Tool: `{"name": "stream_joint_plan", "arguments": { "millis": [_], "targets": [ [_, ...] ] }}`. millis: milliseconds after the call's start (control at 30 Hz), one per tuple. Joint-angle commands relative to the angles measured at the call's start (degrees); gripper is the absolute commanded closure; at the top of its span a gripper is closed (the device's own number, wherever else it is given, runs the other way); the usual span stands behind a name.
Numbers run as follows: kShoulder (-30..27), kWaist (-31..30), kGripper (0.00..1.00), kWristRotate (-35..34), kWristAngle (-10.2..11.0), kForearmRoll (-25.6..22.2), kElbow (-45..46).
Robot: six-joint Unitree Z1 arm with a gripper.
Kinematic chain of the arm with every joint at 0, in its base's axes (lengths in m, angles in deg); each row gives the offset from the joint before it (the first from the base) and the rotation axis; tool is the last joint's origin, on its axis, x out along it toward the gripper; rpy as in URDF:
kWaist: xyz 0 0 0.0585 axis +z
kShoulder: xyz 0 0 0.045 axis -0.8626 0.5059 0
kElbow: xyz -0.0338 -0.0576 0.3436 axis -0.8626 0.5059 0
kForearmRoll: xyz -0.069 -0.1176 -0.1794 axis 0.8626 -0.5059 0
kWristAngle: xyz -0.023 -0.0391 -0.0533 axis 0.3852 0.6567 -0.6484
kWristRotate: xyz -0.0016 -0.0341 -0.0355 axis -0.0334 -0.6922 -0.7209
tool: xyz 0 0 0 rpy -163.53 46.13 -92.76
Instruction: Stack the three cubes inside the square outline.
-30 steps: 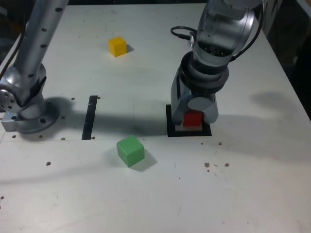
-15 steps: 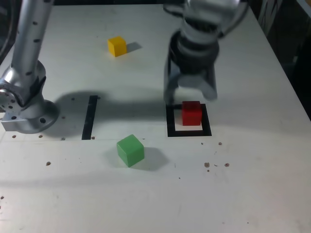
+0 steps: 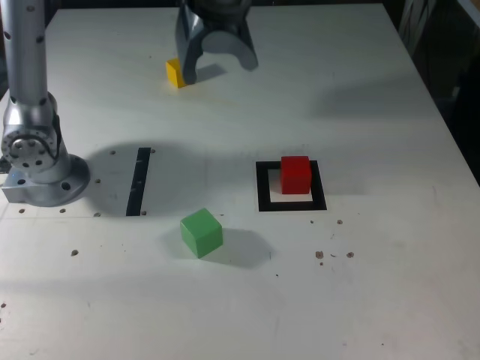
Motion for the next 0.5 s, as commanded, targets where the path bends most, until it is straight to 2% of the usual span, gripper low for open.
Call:
{"name": "stream_joint_plan", "arguments": {
  "millis": [0, 233, 467],
  "targets": [
    [0.37, 9.81, 0.09, 0.54, 0.11, 0.77, -0.09],
    [3.98, 23.60, 0.09, 3.47, -0.53, 4.07, -0.37],
    [6.48, 30.63, 0.09, 5.25, -1.43, 6.78, 1.79]
  ]
}}
